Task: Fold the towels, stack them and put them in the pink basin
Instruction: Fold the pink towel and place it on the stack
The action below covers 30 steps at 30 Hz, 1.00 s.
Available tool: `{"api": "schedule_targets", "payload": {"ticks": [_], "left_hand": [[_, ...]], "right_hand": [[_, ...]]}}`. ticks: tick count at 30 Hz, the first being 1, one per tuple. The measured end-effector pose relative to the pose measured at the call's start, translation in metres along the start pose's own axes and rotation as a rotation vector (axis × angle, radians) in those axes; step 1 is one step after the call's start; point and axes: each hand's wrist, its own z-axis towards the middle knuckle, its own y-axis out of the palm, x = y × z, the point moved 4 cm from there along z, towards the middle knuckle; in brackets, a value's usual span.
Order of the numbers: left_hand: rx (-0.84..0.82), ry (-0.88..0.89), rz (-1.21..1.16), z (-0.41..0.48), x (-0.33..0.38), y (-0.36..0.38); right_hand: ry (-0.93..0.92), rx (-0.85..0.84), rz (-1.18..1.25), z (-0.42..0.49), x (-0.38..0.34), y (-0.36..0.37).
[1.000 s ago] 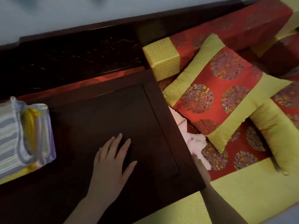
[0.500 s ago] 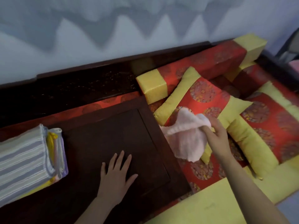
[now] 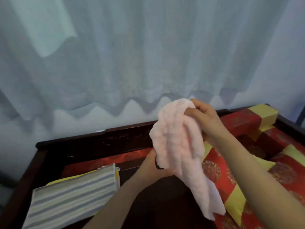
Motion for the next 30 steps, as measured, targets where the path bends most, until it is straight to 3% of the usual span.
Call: {"api": "schedule_targets", "payload": {"ticks": [3,7,9,12,14,17,21,24,27,30], "left_hand": [[0.057,-0.082,-0.231,-0.026,-0.011,-0.012],[0.526,-0.069,-0.501,-0.05,-0.021,-0.069],[0.598,0.001,-0.449,-0.056,-0.015,-0.098],[0.428,0.012,-0.16,-0.055,0.0,-0.123],[0.235,0.012,0.169,-0.052,0.013,-0.125],[0.028,0.072,0.481,-0.054,0.032,-0.125],[-0.06,0.136,0.506,-0.069,0.045,-0.145],[0.005,0.118,0.529,-0.077,0.044,-0.166],[0.093,0.061,0.626,-0.085,0.029,-0.19],[0.121,-0.043,0.788,-0.096,-0.001,-0.209]], "right_hand": [[-0.036,0.015,-0.037,0.012,-0.015,0.032],[-0.08,0.066,-0.194,0.022,-0.007,0.041],[-0.032,-0.079,-0.42,0.024,0.006,0.04],[0.129,-0.579,-0.752,0.012,0.03,0.057],[0.108,-0.698,-0.652,0.002,0.038,0.08],[0.125,-0.727,-0.398,-0.007,0.052,0.119],[0.225,-0.809,-0.263,-0.013,0.072,0.144],[0.199,-0.884,-0.44,-0.014,0.086,0.157],[0.147,-0.837,-0.681,-0.009,0.101,0.155],[0.094,-0.751,-0.638,-0.002,0.112,0.139]]}}
